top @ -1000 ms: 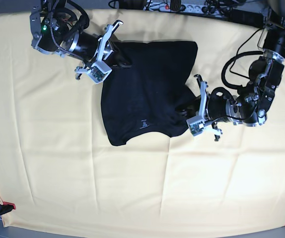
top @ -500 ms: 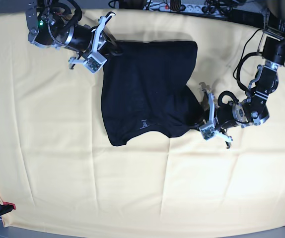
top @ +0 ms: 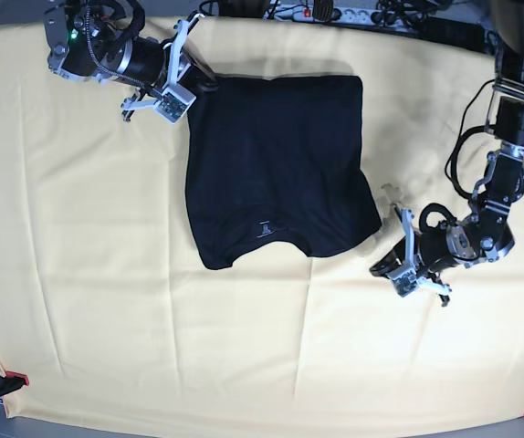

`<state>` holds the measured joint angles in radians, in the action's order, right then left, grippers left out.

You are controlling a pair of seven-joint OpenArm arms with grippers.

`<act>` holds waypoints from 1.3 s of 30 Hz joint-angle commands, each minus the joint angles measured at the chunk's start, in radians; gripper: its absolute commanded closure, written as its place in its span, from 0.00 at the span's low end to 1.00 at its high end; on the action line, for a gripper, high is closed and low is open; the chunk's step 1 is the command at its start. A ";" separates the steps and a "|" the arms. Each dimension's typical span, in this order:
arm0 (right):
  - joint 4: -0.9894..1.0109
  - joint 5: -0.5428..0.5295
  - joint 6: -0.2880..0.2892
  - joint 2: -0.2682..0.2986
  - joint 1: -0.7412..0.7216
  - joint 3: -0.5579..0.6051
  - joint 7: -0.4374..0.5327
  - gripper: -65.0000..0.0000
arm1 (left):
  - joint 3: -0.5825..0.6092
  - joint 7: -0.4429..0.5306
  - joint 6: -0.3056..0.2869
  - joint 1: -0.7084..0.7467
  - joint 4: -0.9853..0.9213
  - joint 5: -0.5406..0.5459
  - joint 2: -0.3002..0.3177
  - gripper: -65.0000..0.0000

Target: Fold the T-shirt properly

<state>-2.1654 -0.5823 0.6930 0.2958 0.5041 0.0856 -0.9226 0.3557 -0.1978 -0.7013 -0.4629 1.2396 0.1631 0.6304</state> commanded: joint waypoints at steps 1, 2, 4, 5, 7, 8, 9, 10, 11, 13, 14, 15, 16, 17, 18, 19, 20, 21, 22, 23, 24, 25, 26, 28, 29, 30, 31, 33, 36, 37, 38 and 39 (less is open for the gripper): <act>-0.044 -0.019 0.005 0.004 -0.003 -0.018 0.025 1.00 | -0.009 -0.037 0.003 -0.027 0.050 0.080 0.034 1.00; -0.067 -0.019 -0.028 0.003 -0.003 -0.037 0.026 1.00 | -0.009 -0.145 0.003 -0.021 0.089 0.181 0.054 1.00; -0.101 -0.021 -0.112 0.003 -0.003 -0.084 0.042 1.00 | -0.010 -0.378 0.003 0.002 0.173 0.416 0.094 1.00; -0.109 -0.029 -0.153 0.003 -0.003 -0.109 0.053 1.00 | -0.010 -0.467 0.003 0.019 0.216 0.521 0.113 1.00; -0.117 -0.093 -0.188 0.003 -0.003 -0.158 0.059 1.00 | -0.016 -0.588 0.003 0.063 0.305 0.647 0.143 1.00; -0.119 -0.136 -0.179 0.003 -0.003 -0.182 0.054 1.00 | -0.026 -0.627 0.003 0.093 0.353 0.679 0.154 1.00; -0.119 -0.183 -0.152 0.000 -0.003 -0.204 0.042 1.00 | -0.042 -0.652 0.003 0.123 0.405 0.704 0.163 1.00; -0.119 -0.230 -0.116 -0.002 -0.002 -0.226 0.025 1.00 | -0.062 -0.668 0.003 0.159 0.457 0.730 0.171 1.00; -0.119 -0.275 -0.081 -0.002 0.002 -0.248 0.005 1.00 | -0.088 -0.673 0.003 0.198 0.510 0.746 0.174 1.00; -0.119 -0.373 -0.028 -0.002 0.018 -0.293 -0.040 1.00 | -0.160 -0.683 0.003 0.285 0.614 0.763 0.173 1.00; -0.119 -0.420 -0.012 -0.002 0.032 -0.315 -0.058 1.00 | -0.201 -0.690 0.003 0.332 0.660 0.762 0.173 1.00; -0.119 -0.460 -0.004 -0.002 0.047 -0.338 -0.071 1.00 | -0.247 -0.697 0.016 0.382 0.699 0.763 0.173 1.00; -0.119 -0.494 0.005 -0.003 0.063 -0.363 -0.085 1.00 | -0.296 -0.700 0.029 0.436 0.735 0.771 0.172 1.00; -0.119 -0.522 0.005 -0.002 0.078 -0.391 -0.097 1.00 | -0.345 -0.702 0.033 0.493 0.769 0.792 0.170 1.00; -0.119 -0.547 0.005 -0.002 0.091 -0.420 -0.114 1.00 | -0.394 -0.702 0.033 0.548 0.803 0.811 0.167 1.00; -0.119 -0.576 0.005 -0.002 0.105 -0.452 -0.133 1.00 | -0.441 -0.702 0.033 0.602 0.840 0.827 0.166 1.00; -0.119 -0.612 0.005 -0.002 0.120 -0.484 -0.155 1.00 | -0.485 -0.704 0.033 0.656 0.880 0.830 0.165 1.00; -0.120 -0.651 0.005 -0.002 0.136 -0.517 -0.178 1.00 | -0.525 -0.711 0.033 0.709 0.919 0.836 0.165 1.00; -0.125 -0.686 0.005 -0.002 0.154 -0.549 -0.201 1.00 | -0.563 -0.722 0.033 0.761 0.959 0.843 0.165 1.00; -0.135 -0.718 0.005 -0.002 0.172 -0.582 -0.224 1.00 | -0.598 -0.727 0.036 0.813 1.000 0.846 0.165 1.00; -0.149 -0.747 0.005 -0.002 0.193 -0.615 -0.247 1.00 | -0.632 -0.729 0.047 0.867 1.041 0.845 0.165 1.00; -0.166 -0.768 0.005 -0.003 0.216 -0.649 -0.269 1.00 | -0.667 -0.732 0.057 0.922 1.080 0.844 0.165 1.00; -0.183 -0.790 0.005 -0.003 0.240 -0.682 -0.286 1.00 | -0.701 -0.736 0.061 0.976 1.117 0.845 0.164 1.00; -0.191 -0.823 0.005 -0.005 0.297 -0.743 -0.306 1.00 | -0.765 -0.755 0.067 1.085 1.117 0.845 0.146 1.00; -0.191 -0.834 0.005 -0.011 0.326 -0.773 -0.314 1.00 | -0.795 -0.764 0.067 1.137 1.117 0.847 0.126 1.00; -0.191 -0.837 0.005 -0.019 0.351 -0.800 -0.318 1.00 | -0.821 -0.772 0.061 1.182 1.117 0.895 0.103 1.00; -0.191 -0.846 0.005 -0.027 0.373 -0.822 -0.329 1.00 | -0.844 -0.791 0.061 1.223 1.117 0.918 0.079 1.00; -0.191 -0.885 0.005 -0.038 0.417 -0.861 -0.379 1.00 | -0.885 -0.848 0.055 1.296 1.117 0.958 0.029 1.00; -0.191 -0.901 0.005 -0.051 0.484 -0.898 -0.438 1.00 | -0.926 -0.924 0.055 1.393 1.117 1.000 -0.036 1.00; -0.191 -0.901 0.005 -0.054 0.510 -0.899 -0.450 1.00 | -0.935 -0.936 0.055 1.429 1.117 0.997 -0.058 1.00; -0.191 -0.901 0.005 -0.060 0.539 -0.898 -0.459 1.00 | -0.939 -0.945 0.054 1.468 1.117 0.992 -0.079 1.00; -0.191 -0.901 0.005 -0.068 0.566 -0.896 -0.463 1.00 | -0.940 -0.951 0.054 1.508 1.117 0.986 -0.099 1.00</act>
<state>-2.3444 -1.4666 0.6933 0.2199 1.0576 -0.8043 -1.3941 -0.5777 -1.1522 -0.6407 1.0336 2.3432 1.1305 0.5228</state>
